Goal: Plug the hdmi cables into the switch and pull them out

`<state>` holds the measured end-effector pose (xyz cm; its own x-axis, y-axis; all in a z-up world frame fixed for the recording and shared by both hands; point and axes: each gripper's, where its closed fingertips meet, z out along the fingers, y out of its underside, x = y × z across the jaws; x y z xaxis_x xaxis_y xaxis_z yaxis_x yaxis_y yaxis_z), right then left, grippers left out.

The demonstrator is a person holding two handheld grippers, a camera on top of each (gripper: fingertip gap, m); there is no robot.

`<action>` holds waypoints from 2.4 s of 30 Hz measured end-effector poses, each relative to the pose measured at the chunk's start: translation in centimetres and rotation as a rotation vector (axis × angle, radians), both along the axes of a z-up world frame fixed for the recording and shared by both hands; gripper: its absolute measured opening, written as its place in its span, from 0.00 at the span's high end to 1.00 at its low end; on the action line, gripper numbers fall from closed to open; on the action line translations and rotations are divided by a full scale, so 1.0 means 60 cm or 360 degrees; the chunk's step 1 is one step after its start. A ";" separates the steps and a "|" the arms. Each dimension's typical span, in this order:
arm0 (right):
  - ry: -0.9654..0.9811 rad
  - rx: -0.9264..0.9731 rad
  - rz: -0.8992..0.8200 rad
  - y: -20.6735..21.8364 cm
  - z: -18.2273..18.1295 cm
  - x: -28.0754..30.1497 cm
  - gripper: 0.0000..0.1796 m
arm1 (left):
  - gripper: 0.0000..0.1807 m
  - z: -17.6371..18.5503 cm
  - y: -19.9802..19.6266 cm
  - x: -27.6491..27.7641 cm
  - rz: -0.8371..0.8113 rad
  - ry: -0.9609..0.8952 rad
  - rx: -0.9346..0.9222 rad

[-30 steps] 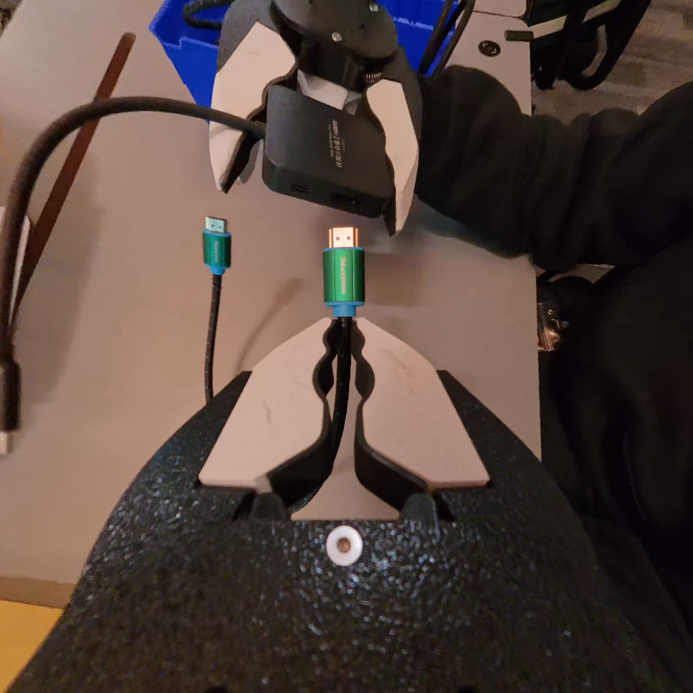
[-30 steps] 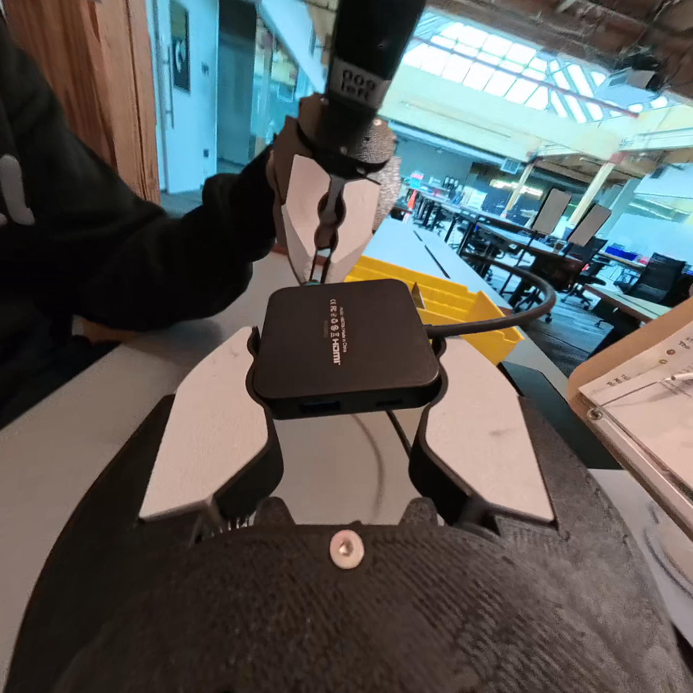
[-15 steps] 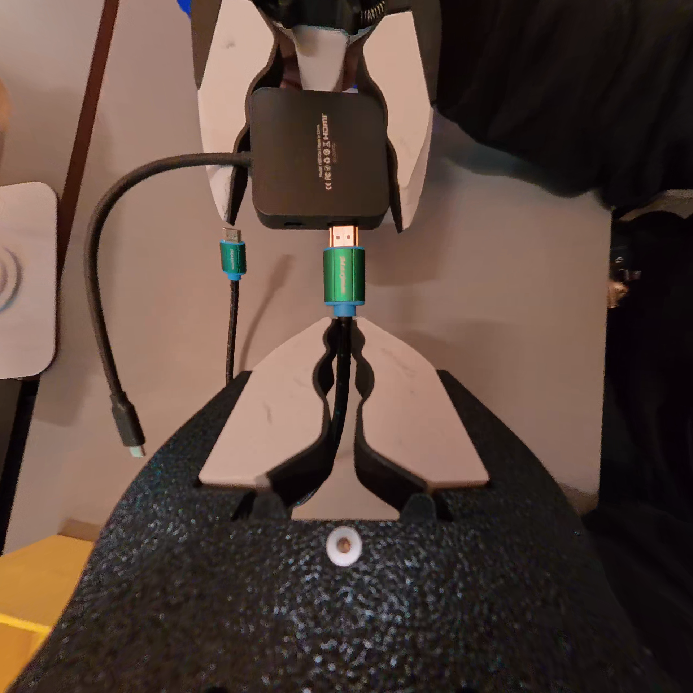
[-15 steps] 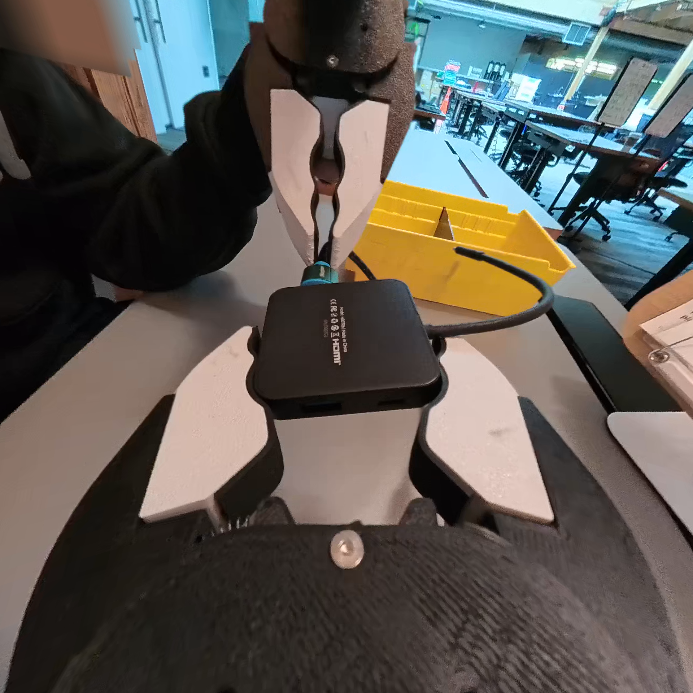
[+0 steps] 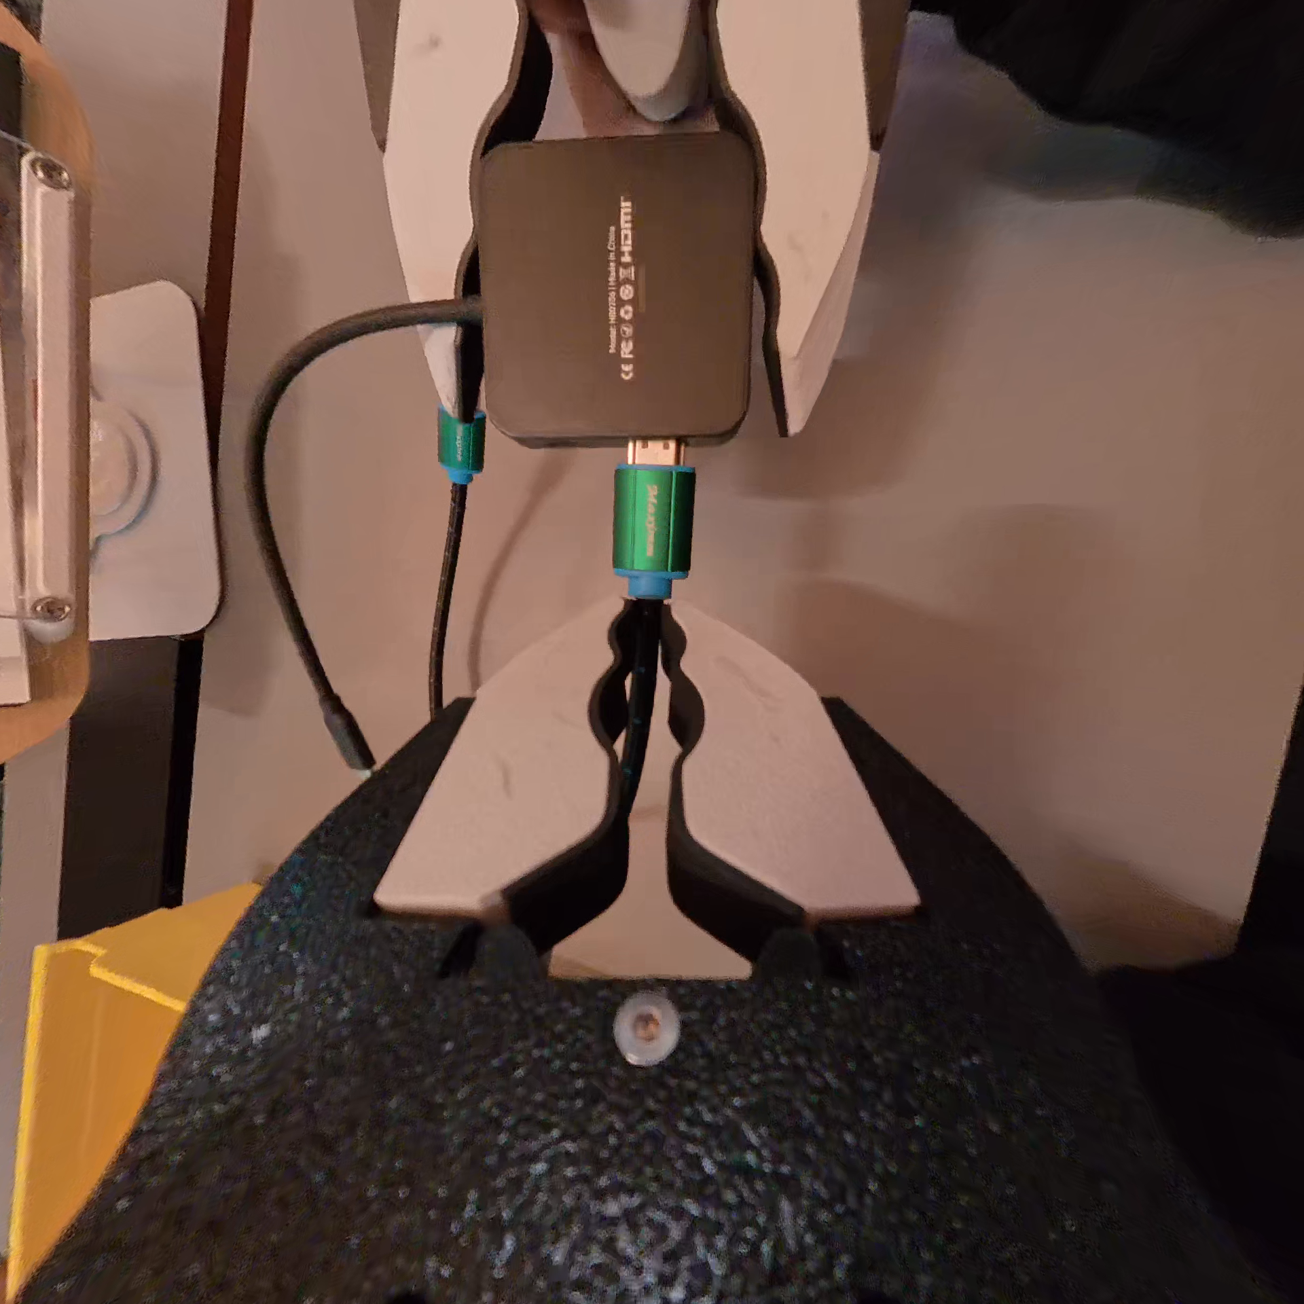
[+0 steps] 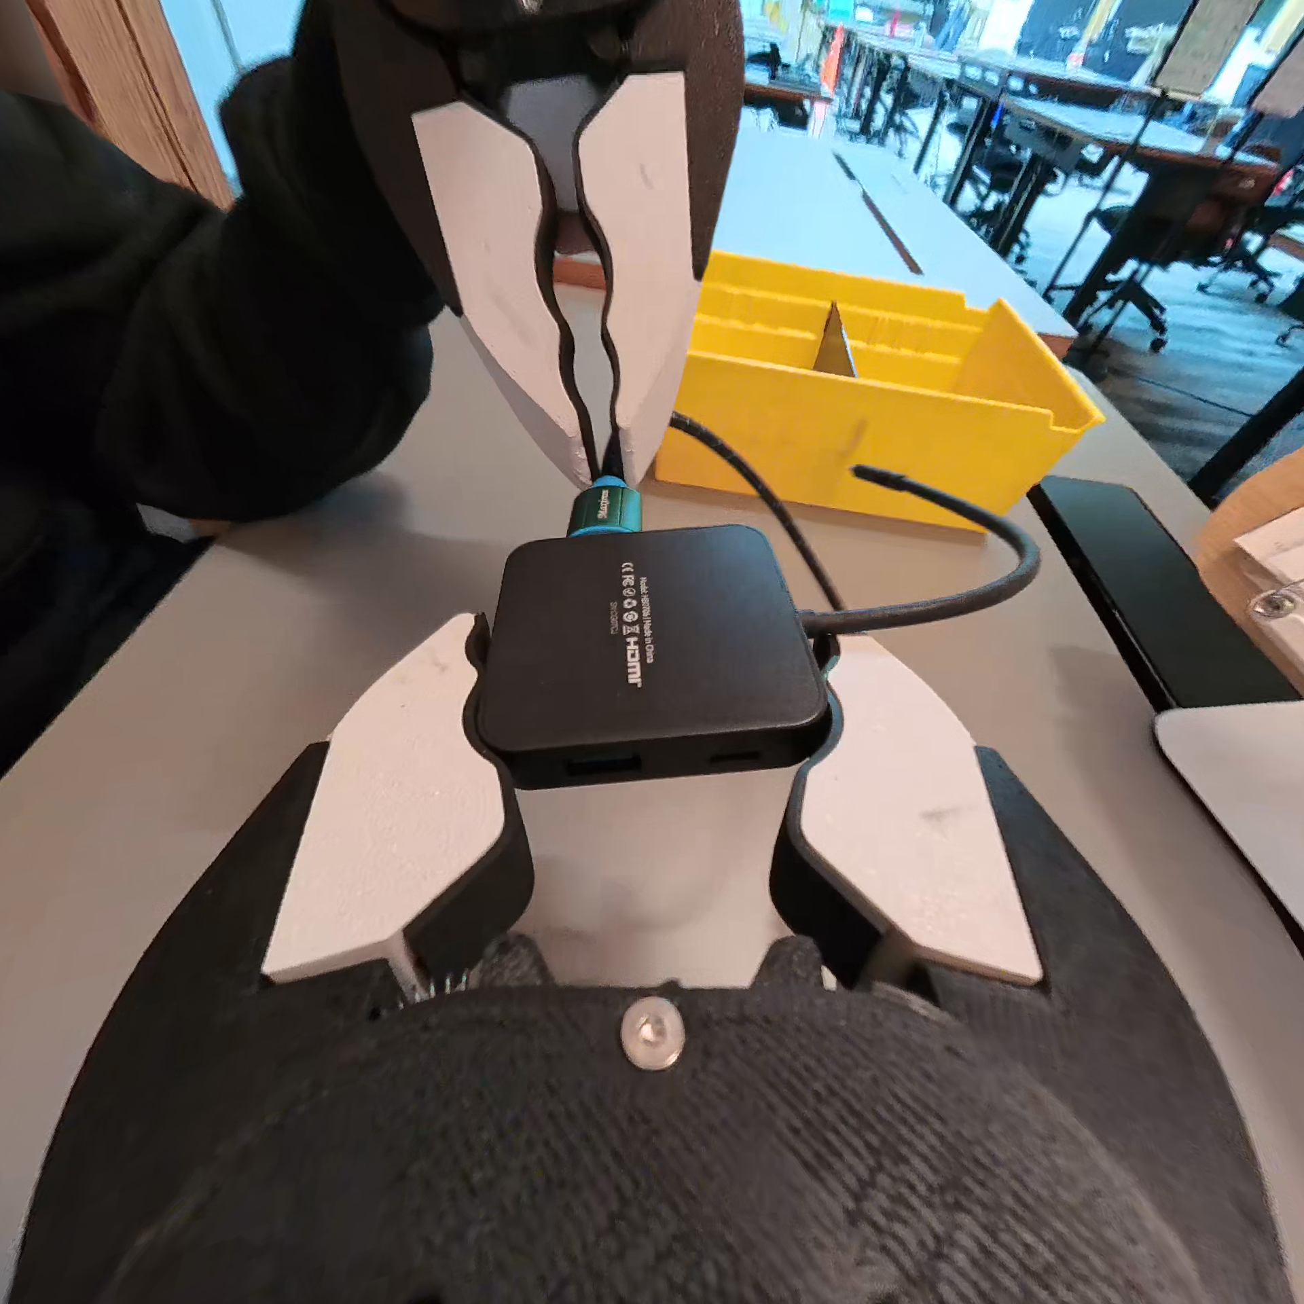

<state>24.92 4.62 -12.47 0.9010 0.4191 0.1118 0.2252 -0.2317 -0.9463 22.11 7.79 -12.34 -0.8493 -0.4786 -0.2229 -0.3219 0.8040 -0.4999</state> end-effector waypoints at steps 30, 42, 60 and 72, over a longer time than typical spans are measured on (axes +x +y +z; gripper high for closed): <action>0.0189 0.0624 -0.0106 -0.002 0.114 0.017 0.52 | 0.88 0.137 -0.032 0.026 -0.0232 -0.0449 -0.1177; 0.0188 0.0579 -0.0127 0.004 0.110 0.017 0.52 | 0.89 0.126 -0.034 0.026 -0.0243 -0.0406 -0.1148; 0.0156 0.0489 -0.0153 0.017 0.096 0.013 0.52 | 0.89 0.111 -0.022 0.029 -0.0260 -0.0379 -0.1074; 0.0134 0.0247 -0.0133 0.044 0.040 0.000 0.52 | 0.89 0.100 -0.008 0.024 -0.0276 -0.0348 -0.0991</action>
<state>24.92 7.27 -10.04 0.9408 0.3262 0.0923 0.1301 -0.0958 -0.9869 23.54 7.32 -6.32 -0.8920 -0.4344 -0.1248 -0.0537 0.3761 -0.9250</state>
